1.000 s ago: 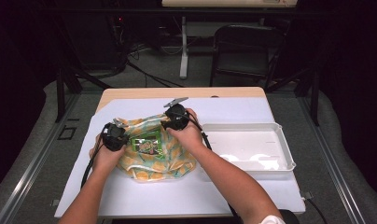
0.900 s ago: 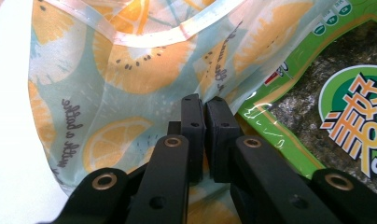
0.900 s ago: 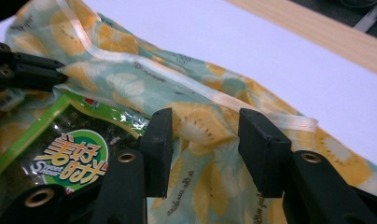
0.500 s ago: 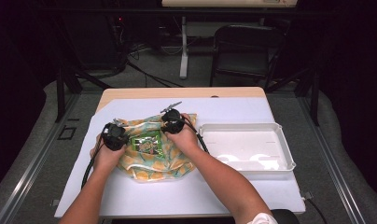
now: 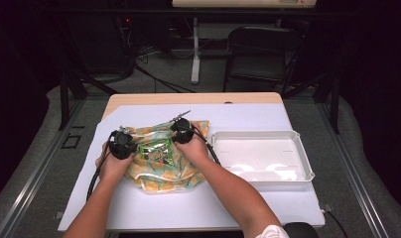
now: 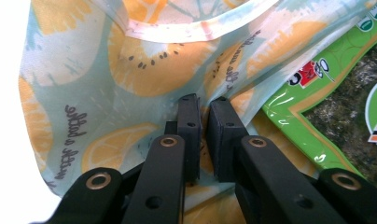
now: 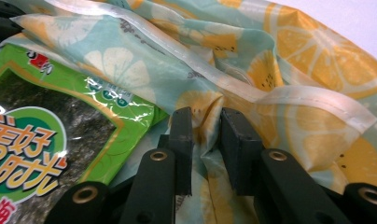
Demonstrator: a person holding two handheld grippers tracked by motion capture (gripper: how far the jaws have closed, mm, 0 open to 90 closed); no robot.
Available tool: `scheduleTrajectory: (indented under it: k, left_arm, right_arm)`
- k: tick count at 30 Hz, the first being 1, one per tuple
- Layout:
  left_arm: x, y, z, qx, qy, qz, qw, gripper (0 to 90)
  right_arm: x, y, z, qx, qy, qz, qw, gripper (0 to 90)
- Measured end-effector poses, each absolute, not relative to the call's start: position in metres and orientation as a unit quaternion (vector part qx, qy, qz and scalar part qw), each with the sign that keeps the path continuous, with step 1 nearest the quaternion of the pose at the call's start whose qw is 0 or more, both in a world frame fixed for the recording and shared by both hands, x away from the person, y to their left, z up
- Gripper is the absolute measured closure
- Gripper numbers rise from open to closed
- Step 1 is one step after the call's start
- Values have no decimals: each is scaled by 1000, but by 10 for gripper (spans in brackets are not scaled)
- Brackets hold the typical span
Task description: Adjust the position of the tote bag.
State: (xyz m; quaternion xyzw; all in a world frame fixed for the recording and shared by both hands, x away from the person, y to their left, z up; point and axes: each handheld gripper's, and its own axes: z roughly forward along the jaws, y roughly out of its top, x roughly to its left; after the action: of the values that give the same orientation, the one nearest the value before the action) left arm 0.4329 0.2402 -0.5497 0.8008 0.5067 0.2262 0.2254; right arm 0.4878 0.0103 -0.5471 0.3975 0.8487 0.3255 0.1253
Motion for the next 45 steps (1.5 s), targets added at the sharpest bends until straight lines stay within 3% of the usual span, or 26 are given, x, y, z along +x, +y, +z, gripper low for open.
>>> scheduleTrajectory:
  k: [24,31,35,45]
  left_arm:
    - [438,242,-553,786,518,250,226,849]
    - [429,249,-539,791,510,218,261,759]
    - [421,248,-532,792,497,223,276,753]
    - [413,250,-537,802,490,206,271,681]
  right_arm:
    - [491,10,-552,411,845,313,135,802]
    - [491,10,-553,417,840,322,133,800]
    - [491,9,-553,419,839,322,132,799]
    - [491,9,-553,418,839,322,133,799]
